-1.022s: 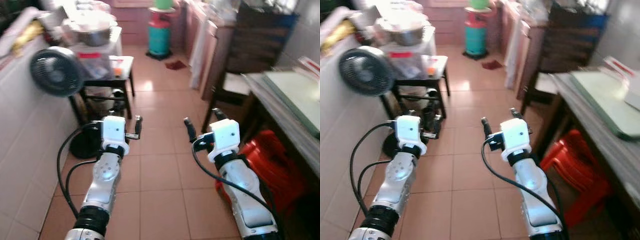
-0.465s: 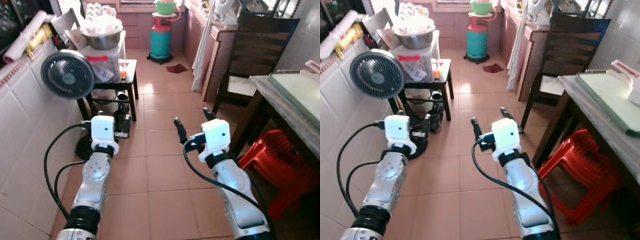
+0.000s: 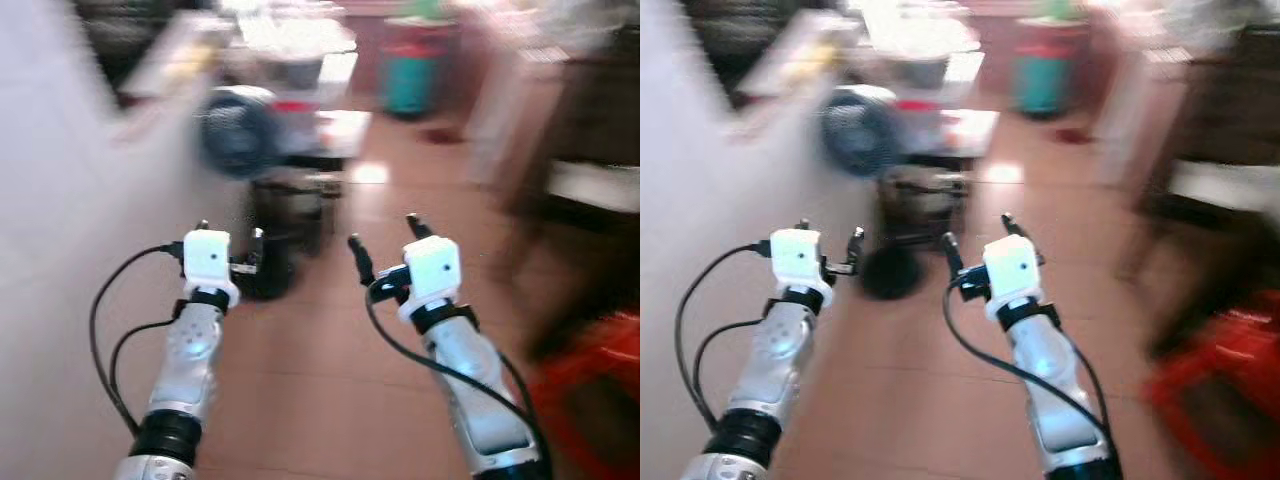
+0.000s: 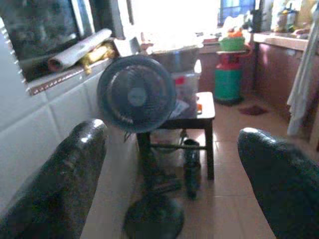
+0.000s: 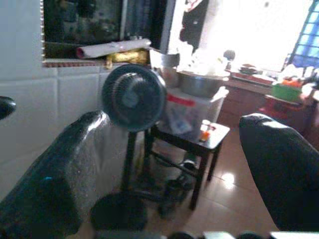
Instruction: Setting the table
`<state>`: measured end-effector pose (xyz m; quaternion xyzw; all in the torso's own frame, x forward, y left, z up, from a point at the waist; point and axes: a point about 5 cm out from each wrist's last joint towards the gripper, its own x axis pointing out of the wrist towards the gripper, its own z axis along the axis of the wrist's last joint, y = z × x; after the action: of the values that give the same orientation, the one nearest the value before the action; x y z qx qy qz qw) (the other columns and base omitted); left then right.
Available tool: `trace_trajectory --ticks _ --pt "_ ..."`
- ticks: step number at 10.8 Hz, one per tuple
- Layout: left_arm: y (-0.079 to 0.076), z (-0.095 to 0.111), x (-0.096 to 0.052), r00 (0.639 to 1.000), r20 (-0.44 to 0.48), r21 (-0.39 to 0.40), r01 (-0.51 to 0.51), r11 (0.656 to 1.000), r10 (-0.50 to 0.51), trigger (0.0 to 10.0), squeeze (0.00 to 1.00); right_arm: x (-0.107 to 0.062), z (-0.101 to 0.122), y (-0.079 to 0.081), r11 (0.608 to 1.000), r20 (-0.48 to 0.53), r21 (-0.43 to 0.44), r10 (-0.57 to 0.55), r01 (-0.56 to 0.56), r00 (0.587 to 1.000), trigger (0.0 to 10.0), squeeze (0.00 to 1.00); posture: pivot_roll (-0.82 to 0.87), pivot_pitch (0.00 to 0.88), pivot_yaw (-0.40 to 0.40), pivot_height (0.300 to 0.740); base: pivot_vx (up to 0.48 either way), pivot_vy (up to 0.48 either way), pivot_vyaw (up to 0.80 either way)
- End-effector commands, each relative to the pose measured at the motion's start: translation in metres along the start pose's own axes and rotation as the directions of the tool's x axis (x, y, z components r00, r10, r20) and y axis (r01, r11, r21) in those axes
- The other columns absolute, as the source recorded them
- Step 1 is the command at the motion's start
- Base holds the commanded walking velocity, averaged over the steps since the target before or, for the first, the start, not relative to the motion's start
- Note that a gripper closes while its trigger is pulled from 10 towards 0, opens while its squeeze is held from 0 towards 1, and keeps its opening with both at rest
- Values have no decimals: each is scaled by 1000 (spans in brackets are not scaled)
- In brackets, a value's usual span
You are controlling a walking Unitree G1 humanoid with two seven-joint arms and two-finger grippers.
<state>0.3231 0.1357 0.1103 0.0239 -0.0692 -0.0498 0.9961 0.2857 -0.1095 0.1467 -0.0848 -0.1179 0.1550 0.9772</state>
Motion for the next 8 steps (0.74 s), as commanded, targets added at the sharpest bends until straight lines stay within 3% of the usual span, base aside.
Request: trace_trajectory --ticks 1,2,4,6,7,8 --pt "-2 1 0 1000 4 13 13 1000 -13 10000 0 0 1 -2 1000 5 4 -9 9 1000 10000 0 12 0 9 740 0 300 587" --pt "-5 0 0 999 -1 30 32 999 -32 10000 0 -1 -2 -3 1000 -5 8 -23 23 1000 10000 0 12 0 10 740 0 0 0" --pt "-7 -23 -5 986 -128 23 107 994 -104 10000 0 -6 -22 -15 994 -86 37 -100 104 991 10000 0 16 0 9 740 0 0 0" --pt "3 -58 -16 939 -309 15 163 987 -150 10000 0 -14 -49 -35 973 -191 60 -210 224 959 10000 0 33 0 3 740 0 0 0" --pt "7 -76 -20 897 -421 8 153 988 -135 10000 0 -18 -68 -47 946 -280 99 -270 308 921 10000 0 40 0 -4 740 0 0 0" --pt "8 -81 -22 878 -458 -7 153 988 -140 10000 0 -20 -77 -50 937 -314 108 -284 331 906 10000 0 42 0 -3 740 0 0 0"
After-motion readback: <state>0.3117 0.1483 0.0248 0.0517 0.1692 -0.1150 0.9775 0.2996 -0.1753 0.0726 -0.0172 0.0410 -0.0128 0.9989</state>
